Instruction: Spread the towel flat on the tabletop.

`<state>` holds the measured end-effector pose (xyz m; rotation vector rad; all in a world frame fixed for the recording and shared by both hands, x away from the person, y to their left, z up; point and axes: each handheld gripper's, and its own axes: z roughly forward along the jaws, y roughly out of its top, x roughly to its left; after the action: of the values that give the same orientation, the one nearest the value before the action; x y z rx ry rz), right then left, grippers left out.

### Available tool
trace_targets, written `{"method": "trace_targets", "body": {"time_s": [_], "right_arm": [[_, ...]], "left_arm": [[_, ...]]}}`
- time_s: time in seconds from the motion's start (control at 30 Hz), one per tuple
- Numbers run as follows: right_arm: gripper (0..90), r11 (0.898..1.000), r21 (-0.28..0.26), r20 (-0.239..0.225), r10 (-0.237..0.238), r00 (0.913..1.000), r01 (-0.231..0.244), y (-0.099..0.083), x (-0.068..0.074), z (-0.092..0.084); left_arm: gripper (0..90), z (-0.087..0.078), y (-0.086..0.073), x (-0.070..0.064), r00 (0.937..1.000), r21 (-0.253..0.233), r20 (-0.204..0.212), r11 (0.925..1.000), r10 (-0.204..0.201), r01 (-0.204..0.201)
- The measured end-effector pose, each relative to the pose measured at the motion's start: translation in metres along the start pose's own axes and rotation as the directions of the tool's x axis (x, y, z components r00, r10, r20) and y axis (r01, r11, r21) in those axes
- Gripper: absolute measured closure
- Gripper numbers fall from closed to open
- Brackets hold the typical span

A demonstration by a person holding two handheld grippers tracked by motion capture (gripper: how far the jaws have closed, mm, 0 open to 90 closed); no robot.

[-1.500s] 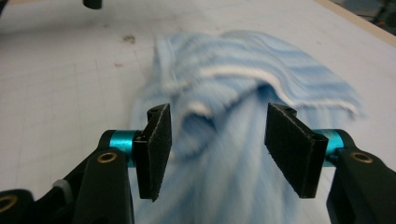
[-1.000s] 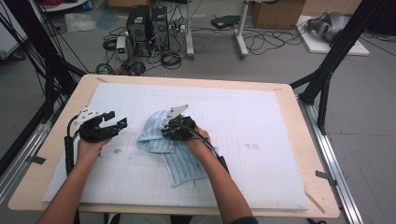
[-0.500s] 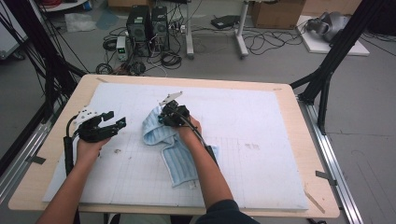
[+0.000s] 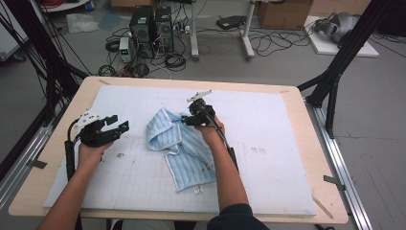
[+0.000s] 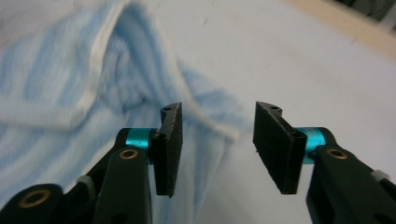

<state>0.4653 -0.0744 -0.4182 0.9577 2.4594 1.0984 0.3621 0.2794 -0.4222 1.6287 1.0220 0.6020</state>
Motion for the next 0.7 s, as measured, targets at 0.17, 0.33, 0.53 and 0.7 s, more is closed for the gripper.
{"method": "trace_targets", "body": {"time_s": [0.17, 0.33, 0.53, 0.7], "right_arm": [[66.4, 0.997, 0.068, -0.046, 0.024, 0.9987, -0.021, -0.020, 0.003, 0.011], [84.2, 0.993, 0.111, -0.005, -0.031, 0.9995, 0.031, -0.025, 0.010, -0.007], [84.2, 0.987, 0.164, 0.086, -0.017, 0.9962, 0.003, -0.047, 0.004, -0.047], [83.9, 0.980, 0.195, 0.171, 0.009, 0.9852, -0.043, -0.073, -0.003, -0.079]], "left_arm": [[40.2, 0.002, -0.001, -0.002, 0.9999, 0.010, 0.007, 0.9999, 0.011, -0.011], [41.4, 0.003, -0.002, -0.003, 0.9998, 0.016, 0.019, 0.9998, 0.010, -0.010], [44.8, 0.006, -0.002, -0.009, 0.9985, 0.019, 0.051, 0.9996, 0.021, -0.022], [51.0, 0.011, -0.003, -0.017, 0.9941, 0.039, 0.108, 0.9992, 0.005, -0.010]]}}
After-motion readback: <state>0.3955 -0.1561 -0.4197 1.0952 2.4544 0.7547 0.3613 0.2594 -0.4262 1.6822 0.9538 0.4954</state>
